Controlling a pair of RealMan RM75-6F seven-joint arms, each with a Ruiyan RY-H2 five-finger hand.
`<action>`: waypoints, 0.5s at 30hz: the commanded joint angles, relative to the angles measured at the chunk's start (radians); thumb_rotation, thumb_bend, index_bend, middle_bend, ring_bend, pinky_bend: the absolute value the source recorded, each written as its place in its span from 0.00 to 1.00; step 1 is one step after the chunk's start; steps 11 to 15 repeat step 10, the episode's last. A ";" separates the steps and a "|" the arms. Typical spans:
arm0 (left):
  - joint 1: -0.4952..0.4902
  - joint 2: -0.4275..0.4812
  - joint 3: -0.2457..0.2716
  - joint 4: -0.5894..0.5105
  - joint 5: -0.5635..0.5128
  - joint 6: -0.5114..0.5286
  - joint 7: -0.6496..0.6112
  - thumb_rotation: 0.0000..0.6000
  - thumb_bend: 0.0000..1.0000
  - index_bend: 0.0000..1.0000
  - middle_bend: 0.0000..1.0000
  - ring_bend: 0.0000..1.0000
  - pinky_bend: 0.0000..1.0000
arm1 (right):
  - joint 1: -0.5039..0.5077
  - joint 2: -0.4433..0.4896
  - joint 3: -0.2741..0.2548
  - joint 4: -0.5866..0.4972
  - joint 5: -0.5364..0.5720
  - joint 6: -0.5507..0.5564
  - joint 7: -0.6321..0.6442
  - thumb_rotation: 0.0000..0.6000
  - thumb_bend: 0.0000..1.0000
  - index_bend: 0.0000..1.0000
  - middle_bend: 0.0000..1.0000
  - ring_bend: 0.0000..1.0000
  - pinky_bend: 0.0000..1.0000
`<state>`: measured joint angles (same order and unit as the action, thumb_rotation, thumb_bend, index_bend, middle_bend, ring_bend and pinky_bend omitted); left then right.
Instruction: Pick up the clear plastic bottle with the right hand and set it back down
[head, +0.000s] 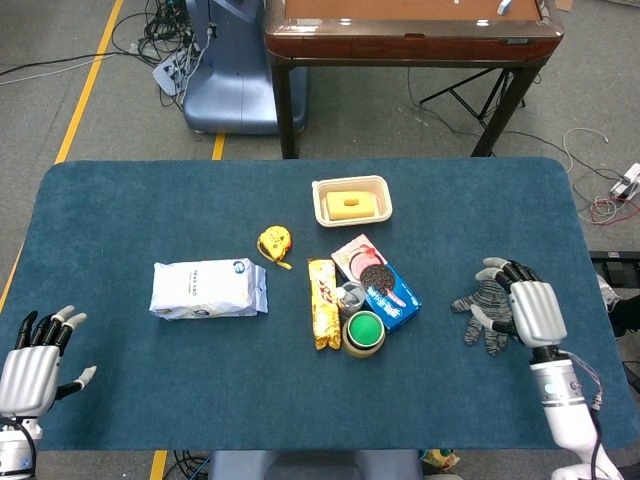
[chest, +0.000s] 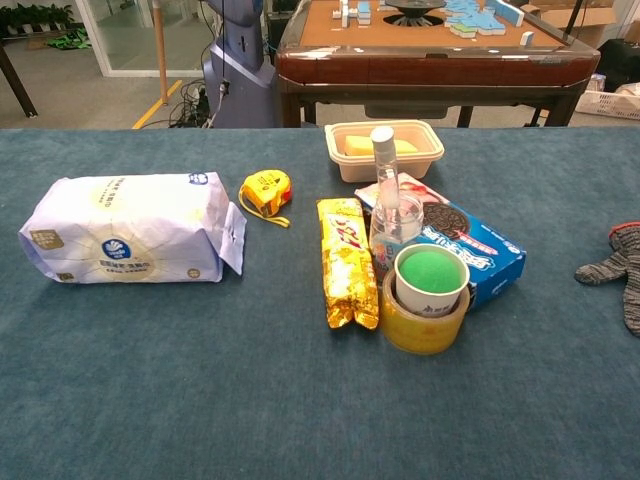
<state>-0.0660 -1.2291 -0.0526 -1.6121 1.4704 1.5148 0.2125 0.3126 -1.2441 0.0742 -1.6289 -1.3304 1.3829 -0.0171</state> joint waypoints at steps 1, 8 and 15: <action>0.000 -0.001 0.002 -0.003 0.003 0.002 0.003 1.00 0.20 0.20 0.12 0.12 0.00 | -0.035 0.046 -0.022 -0.042 0.012 0.011 -0.033 1.00 0.32 0.38 0.26 0.22 0.25; 0.002 0.000 0.005 -0.007 0.008 0.007 0.002 1.00 0.20 0.20 0.12 0.12 0.00 | -0.085 0.057 -0.032 -0.053 -0.012 0.047 -0.021 1.00 0.32 0.38 0.26 0.22 0.25; 0.002 0.001 0.005 -0.007 0.010 0.007 0.001 1.00 0.20 0.20 0.12 0.12 0.00 | -0.093 0.055 -0.032 -0.053 -0.015 0.051 -0.018 1.00 0.32 0.38 0.26 0.22 0.25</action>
